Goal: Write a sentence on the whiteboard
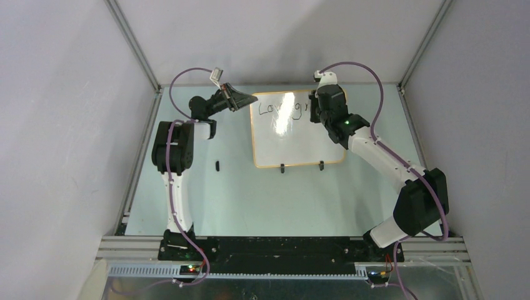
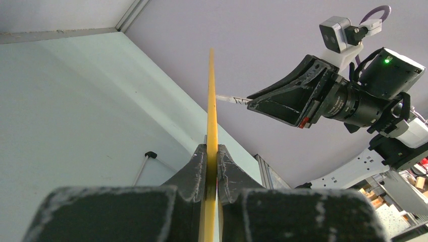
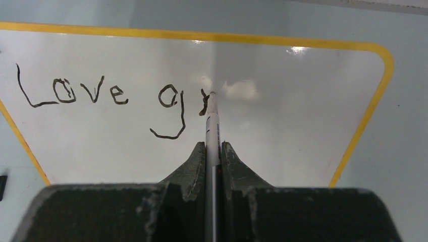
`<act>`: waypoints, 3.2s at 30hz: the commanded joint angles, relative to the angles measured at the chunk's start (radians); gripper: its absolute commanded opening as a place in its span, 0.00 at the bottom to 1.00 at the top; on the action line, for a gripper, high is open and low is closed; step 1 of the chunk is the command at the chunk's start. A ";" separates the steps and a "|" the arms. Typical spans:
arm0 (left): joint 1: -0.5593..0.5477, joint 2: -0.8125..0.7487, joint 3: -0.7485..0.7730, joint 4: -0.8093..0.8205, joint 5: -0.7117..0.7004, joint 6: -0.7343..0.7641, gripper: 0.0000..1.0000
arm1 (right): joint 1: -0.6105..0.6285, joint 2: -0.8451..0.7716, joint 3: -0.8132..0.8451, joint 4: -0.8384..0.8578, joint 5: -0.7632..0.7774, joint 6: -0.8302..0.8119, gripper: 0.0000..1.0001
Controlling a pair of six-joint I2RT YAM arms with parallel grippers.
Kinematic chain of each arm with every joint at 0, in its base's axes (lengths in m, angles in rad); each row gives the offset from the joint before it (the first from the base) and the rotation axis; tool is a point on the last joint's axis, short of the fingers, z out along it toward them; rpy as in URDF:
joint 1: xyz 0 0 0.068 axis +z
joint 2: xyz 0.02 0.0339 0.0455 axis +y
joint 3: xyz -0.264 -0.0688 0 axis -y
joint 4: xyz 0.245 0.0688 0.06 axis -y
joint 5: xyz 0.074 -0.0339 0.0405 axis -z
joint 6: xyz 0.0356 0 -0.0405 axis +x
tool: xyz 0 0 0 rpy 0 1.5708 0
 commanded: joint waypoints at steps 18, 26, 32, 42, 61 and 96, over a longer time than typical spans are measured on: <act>-0.004 -0.046 0.006 0.032 0.010 0.018 0.00 | -0.011 -0.168 -0.126 0.178 -0.021 -0.028 0.00; -0.004 -0.042 0.010 0.028 0.010 0.016 0.00 | -0.025 -0.217 -0.198 0.271 -0.023 -0.079 0.00; -0.005 -0.040 0.012 0.031 0.010 0.013 0.00 | -0.051 -0.227 -0.205 0.273 -0.104 -0.096 0.00; -0.005 -0.047 -0.002 0.045 0.002 0.001 0.00 | -0.070 -0.300 -0.265 0.275 -0.068 -0.016 0.02; -0.012 -0.058 -0.012 0.049 0.002 0.003 0.00 | -0.071 -0.217 -0.235 0.197 -0.090 0.008 0.00; -0.012 -0.064 -0.019 0.046 0.002 0.011 0.00 | -0.070 -0.047 0.064 -0.113 -0.055 0.012 0.00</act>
